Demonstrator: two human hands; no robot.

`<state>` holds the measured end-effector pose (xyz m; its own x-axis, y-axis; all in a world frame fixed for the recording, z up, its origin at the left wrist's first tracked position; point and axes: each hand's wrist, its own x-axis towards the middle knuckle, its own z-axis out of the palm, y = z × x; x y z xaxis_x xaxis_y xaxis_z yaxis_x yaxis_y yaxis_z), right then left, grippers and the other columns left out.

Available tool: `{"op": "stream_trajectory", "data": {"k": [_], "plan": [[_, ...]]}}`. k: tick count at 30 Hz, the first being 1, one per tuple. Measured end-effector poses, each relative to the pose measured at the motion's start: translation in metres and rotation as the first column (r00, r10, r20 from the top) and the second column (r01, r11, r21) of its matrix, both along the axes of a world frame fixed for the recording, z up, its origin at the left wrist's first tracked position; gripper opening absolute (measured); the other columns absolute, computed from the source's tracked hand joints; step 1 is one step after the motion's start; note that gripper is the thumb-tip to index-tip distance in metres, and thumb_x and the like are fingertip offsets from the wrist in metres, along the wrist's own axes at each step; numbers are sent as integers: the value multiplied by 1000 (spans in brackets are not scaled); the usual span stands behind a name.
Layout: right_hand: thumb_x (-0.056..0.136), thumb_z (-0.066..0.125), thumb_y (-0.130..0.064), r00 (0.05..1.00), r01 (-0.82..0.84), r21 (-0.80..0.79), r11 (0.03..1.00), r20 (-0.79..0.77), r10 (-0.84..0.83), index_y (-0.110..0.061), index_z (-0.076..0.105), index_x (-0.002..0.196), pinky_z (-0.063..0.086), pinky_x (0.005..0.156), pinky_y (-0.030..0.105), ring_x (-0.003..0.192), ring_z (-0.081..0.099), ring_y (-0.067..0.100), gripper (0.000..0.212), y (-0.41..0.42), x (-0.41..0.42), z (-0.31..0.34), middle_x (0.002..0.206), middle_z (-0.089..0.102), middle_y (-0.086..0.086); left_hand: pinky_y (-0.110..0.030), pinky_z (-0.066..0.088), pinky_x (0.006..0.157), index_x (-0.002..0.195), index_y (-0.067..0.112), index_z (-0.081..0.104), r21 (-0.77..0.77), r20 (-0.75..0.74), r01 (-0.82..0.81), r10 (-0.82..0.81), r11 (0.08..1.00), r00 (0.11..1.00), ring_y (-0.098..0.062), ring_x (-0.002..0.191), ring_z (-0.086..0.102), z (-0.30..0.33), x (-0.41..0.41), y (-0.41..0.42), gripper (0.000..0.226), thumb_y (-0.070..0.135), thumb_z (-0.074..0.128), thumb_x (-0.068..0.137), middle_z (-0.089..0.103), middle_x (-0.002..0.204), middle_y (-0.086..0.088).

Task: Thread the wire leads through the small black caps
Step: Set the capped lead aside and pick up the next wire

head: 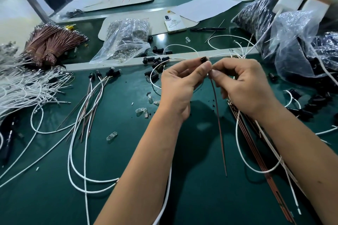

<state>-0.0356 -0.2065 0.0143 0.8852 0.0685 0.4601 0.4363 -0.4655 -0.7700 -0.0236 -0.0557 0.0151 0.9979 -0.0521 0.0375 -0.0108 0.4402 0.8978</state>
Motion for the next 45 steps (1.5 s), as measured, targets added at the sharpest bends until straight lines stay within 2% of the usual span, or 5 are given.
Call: {"op": "stream_trajectory", "data": {"k": [15, 25, 34, 42, 45], "plan": [[98, 67, -10, 992, -51, 136, 989, -110, 67, -18, 74, 81, 39, 51, 22, 52, 42, 3, 20, 1, 0, -1, 55, 52, -15, -17, 52, 68, 74, 14, 76, -168, -163, 105, -132, 980, 978, -9, 68, 65, 0, 3, -2, 17, 1, 71, 84, 73, 79, -2], [99, 68, -11, 998, -17, 57, 998, -63, 20, -14, 75, 85, 37, 53, 15, 52, 44, 2, 16, -2, 2, -5, 56, 54, -14, -16, 51, 67, 88, 7, 73, -145, -206, 107, -136, 984, 969, -10, 70, 62, 0, 3, -2, 7, 0, 71, 87, 71, 79, -3], [96, 69, -20, 996, 79, -5, 997, 39, -79, -12, 77, 87, 53, 62, 40, 64, 61, 27, 14, 1, 1, -8, 71, 70, 2, -16, 50, 63, 93, 5, 71, -156, -238, 69, -105, 985, 966, -9, 64, 61, -2, 3, -5, 9, 2, 75, 86, 70, 75, -3], [97, 70, -16, 974, 171, -107, 979, 169, -152, -10, 77, 88, 45, 60, 20, 63, 57, 16, 13, 4, -2, -9, 71, 70, 0, -16, 49, 61, 99, 2, 70, -172, -265, 29, -75, 985, 961, -8, 60, 56, -7, 1, -13, 16, 1, 76, 85, 67, 78, -5], [97, 71, -18, 984, 129, -67, 989, 130, -120, -12, 78, 88, 51, 64, 34, 64, 60, 20, 13, 3, 1, -10, 73, 72, 0, -18, 48, 64, 100, 3, 69, -175, -248, 16, -60, 984, 967, -9, 61, 57, -7, 1, -13, 16, 0, 75, 85, 68, 76, -4]]}}
